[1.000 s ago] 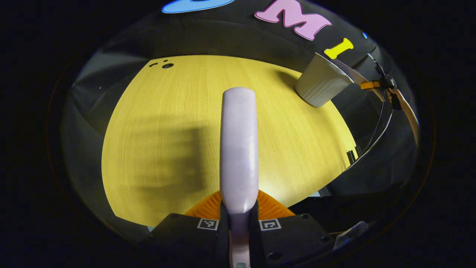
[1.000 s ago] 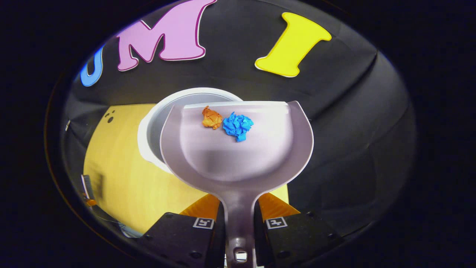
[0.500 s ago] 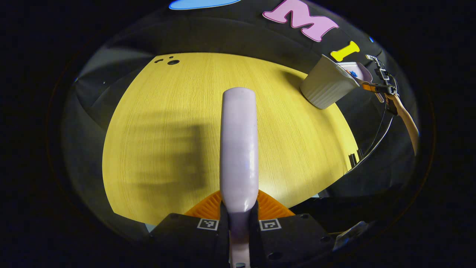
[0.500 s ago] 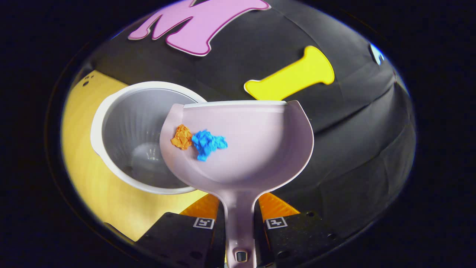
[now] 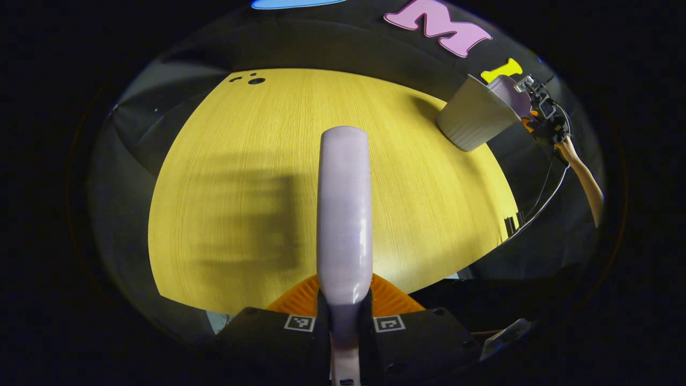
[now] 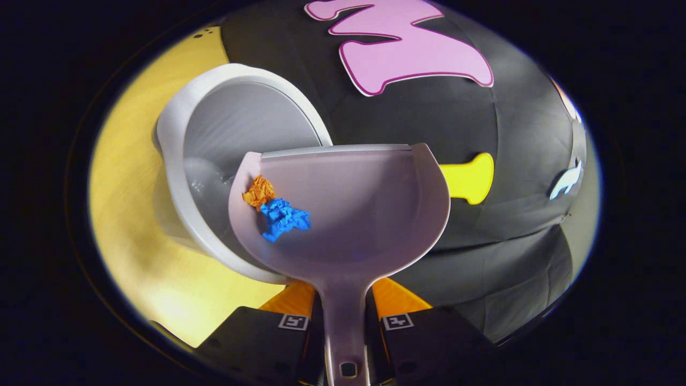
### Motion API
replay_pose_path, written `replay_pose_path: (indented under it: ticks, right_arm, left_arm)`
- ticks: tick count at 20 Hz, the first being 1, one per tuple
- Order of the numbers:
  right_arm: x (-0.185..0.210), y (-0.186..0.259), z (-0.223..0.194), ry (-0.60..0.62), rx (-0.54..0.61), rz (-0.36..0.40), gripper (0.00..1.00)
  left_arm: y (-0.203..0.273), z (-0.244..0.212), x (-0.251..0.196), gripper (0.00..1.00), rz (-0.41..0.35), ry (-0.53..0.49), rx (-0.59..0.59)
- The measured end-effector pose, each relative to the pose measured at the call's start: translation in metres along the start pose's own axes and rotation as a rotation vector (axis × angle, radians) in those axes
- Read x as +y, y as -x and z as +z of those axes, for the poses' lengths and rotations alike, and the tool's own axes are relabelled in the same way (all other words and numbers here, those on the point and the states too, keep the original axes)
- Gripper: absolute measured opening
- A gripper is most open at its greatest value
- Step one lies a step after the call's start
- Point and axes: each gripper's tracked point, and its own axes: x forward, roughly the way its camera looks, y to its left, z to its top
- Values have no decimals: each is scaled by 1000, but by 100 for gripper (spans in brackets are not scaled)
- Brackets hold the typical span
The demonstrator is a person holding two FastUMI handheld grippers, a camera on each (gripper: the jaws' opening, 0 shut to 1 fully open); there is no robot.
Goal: Pick up the small broom and dustpan from the desktop, sweep the trash into the dustpan with the broom, and then empty the trash into the garbage bin.
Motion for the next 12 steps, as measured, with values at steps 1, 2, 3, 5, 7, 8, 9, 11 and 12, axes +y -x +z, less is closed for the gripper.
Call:
replay_pose_path:
  ticks: [1,2,3,5,7,8,9,11,12]
  right_arm:
    - [-1,1,-2,40,-7,-26,35]
    - [-3,3,-2,67,-16,-45,35]
    - [-6,7,-5,95,-19,-61,35]
    - [-16,14,-8,158,-33,-94,35]
    - [-20,24,-9,220,-48,-120,35]
    - [-18,21,-12,251,-46,-136,35]
    - [-20,22,-12,281,-51,-155,35]
    - [-21,22,-11,302,-58,-168,35]
    - [-20,21,-12,292,-55,-160,35]
  left_arm:
    - [1,-2,3,25,8,0,7]
    - [2,-3,7,24,20,0,11]
    - [3,-3,10,25,26,7,10]
    - [6,-2,12,25,24,29,5]
    - [8,-1,13,25,27,38,1]
    - [8,-1,14,25,30,35,0]
    - [8,-1,14,27,33,32,2]
    - [7,-2,12,27,31,31,4]
    - [6,-3,9,25,27,32,5]
